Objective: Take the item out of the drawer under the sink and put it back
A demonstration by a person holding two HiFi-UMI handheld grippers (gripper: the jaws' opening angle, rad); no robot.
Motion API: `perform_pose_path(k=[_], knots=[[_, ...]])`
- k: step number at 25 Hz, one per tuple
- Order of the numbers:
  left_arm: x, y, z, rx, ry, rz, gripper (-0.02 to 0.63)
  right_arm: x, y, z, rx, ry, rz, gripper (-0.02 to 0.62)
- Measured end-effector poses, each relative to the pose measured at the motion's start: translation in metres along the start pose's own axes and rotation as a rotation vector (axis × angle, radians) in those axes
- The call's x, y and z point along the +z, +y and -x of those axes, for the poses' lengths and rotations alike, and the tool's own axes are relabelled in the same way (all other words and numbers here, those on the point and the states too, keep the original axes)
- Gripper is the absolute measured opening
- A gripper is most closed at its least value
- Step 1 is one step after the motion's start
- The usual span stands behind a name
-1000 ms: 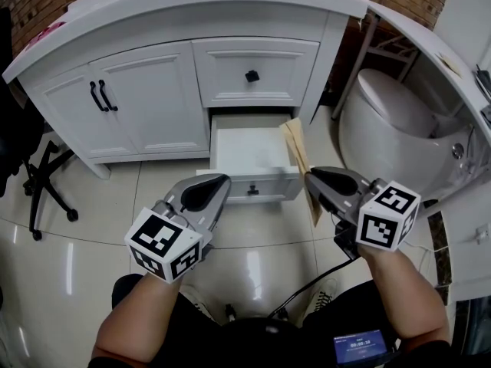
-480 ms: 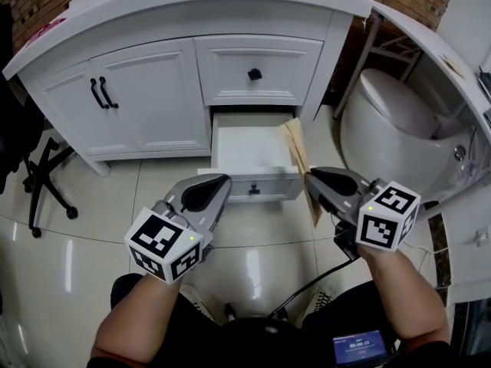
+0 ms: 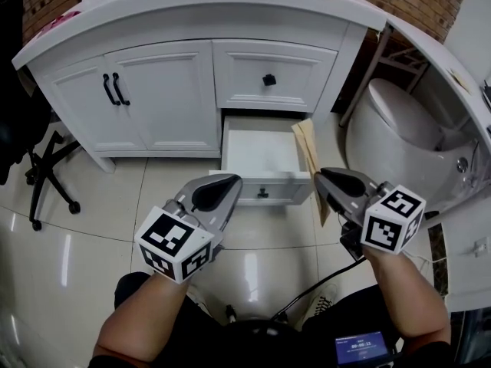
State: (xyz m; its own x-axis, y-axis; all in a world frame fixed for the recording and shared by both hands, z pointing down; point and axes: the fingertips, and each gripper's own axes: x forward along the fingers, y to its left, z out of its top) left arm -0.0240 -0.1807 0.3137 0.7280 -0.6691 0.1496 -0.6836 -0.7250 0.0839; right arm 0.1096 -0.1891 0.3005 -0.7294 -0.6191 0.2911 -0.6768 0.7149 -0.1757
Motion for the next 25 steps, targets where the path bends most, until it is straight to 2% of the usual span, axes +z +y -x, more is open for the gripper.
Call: perform_pose_path(k=[6, 10, 13, 17, 21, 25], knots=[[0.000, -0.001, 0.000, -0.003, -0.001, 0.001, 0.006, 0.025, -0.013, -0.022, -0.023, 0.018, 0.051, 0.025], [0.004, -0.001, -0.001, -0.009, -0.018, 0.021, 0.006, 0.047, -0.021, -0.054, -0.007, 0.031, 0.176, 0.025], [0.005, -0.002, -0.003, -0.008, -0.020, 0.021, 0.006, 0.057, -0.032, -0.082, -0.016, 0.056, 0.307, 0.025], [0.002, 0.002, -0.004, -0.004, -0.014, 0.027, 0.006, 0.042, -0.058, -0.122, -0.060, 0.196, 0.480, 0.025], [0.000, 0.008, -0.005, 0.004, -0.010, 0.038, 0.006, 0.005, -0.089, -0.157, -0.095, 0.364, 0.543, 0.025], [0.003, 0.007, -0.009, 0.003, -0.019, 0.052, 0.006, -0.035, -0.103, -0.185, -0.067, 0.534, 0.581, 0.025]])
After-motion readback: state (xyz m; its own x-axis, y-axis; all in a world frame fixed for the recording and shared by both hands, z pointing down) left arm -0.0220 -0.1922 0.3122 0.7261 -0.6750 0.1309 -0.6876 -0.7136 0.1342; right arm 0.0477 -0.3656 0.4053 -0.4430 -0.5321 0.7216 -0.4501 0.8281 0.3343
